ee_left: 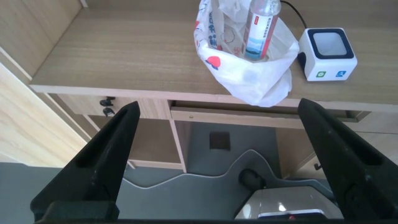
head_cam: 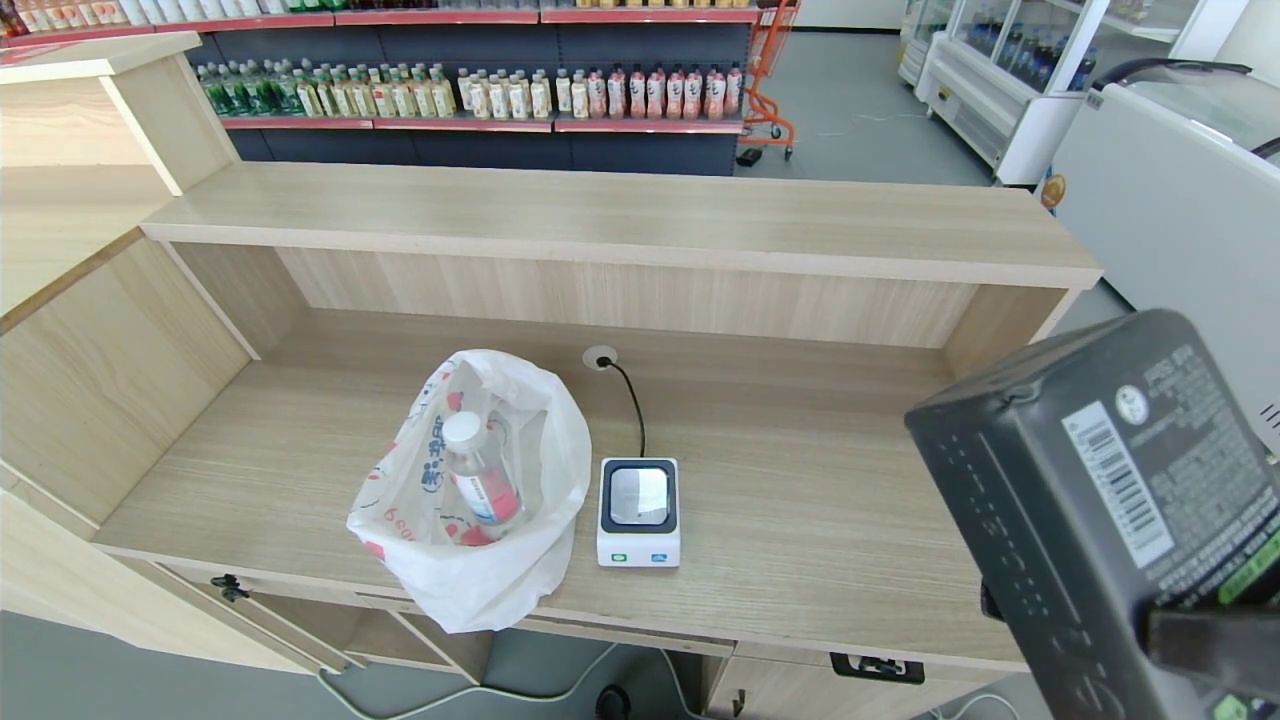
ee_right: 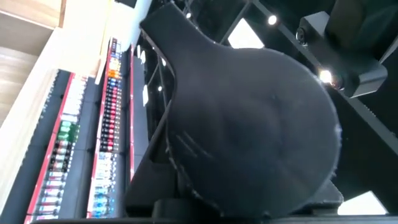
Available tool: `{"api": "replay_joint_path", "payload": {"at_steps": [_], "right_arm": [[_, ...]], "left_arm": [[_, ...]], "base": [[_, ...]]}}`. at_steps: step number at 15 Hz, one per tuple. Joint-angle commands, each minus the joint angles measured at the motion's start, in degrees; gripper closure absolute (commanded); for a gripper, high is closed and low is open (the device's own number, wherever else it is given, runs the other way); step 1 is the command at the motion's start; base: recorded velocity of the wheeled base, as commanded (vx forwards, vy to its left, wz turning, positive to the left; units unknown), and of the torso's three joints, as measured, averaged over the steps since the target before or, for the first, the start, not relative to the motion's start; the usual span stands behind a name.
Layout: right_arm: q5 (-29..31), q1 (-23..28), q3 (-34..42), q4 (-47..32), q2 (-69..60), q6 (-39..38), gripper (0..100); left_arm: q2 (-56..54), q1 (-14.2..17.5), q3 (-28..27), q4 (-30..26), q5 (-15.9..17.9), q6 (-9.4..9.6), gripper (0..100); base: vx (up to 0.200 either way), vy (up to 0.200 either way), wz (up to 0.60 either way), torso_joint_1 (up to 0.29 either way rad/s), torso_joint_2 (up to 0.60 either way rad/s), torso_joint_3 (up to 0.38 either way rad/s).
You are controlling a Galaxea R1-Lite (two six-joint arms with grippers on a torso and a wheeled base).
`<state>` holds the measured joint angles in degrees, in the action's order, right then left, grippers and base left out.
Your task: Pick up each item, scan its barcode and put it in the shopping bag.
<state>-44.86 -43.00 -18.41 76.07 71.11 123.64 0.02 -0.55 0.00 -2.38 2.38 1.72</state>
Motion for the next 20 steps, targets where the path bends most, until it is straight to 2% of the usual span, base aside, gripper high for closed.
{"api": "replay_joint_path", "payload": {"at_steps": [1, 6, 14, 15, 17, 18, 19, 20], "right_arm": [[-0.1, -2.4, 0.2, -0.1, -0.1, 0.0, 100], [-0.1, -5.8, 0.4, -0.5, 0.2, -0.4, 100], [0.3, -5.7, 0.0, -0.9, 0.7, -1.3, 100], [2.8, -5.1, -0.7, -0.7, 3.2, -3.6, 100], [11.5, -4.7, 0.3, -1.5, 8.4, -12.5, 100], [23.8, -3.7, 0.7, -4.7, 5.3, -21.6, 100], [33.6, -1.2, 0.7, -9.9, 2.7, -29.9, 100], [39.4, 1.3, 0.8, -15.2, 0.3, -39.4, 100]], "left_arm": [[0.0, 0.0, 0.0, 0.0, 0.0, -0.05, 0], [0.0, 0.0, 0.0, 0.0, 0.0, -0.05, 0], [0.0, 0.0, 0.0, 0.0, 0.0, -0.05, 0], [0.0, 0.0, 0.0, 0.0, 0.0, -0.05, 0], [0.0, 0.0, 0.0, 0.0, 0.0, -0.05, 0], [0.0, 0.0, 0.0, 0.0, 0.0, 0.04, 0], [0.0, 0.0, 0.0, 0.0, 0.0, -0.05, 0], [0.0, 0.0, 0.0, 0.0, 0.0, -0.05, 0]], "base": [[0.0, 0.0, 0.0, 0.0, 0.0, 0.0], [0.0, 0.0, 0.0, 0.0, 0.0, 0.0], [0.0, 0.0, 0.0, 0.0, 0.0, 0.0], [0.0, 0.0, 0.0, 0.0, 0.0, 0.0], [0.0, 0.0, 0.0, 0.0, 0.0, 0.0], [0.0, 0.0, 0.0, 0.0, 0.0, 0.0], [0.0, 0.0, 0.0, 0.0, 0.0, 0.0], [0.0, 0.0, 0.0, 0.0, 0.0, 0.0]]}}
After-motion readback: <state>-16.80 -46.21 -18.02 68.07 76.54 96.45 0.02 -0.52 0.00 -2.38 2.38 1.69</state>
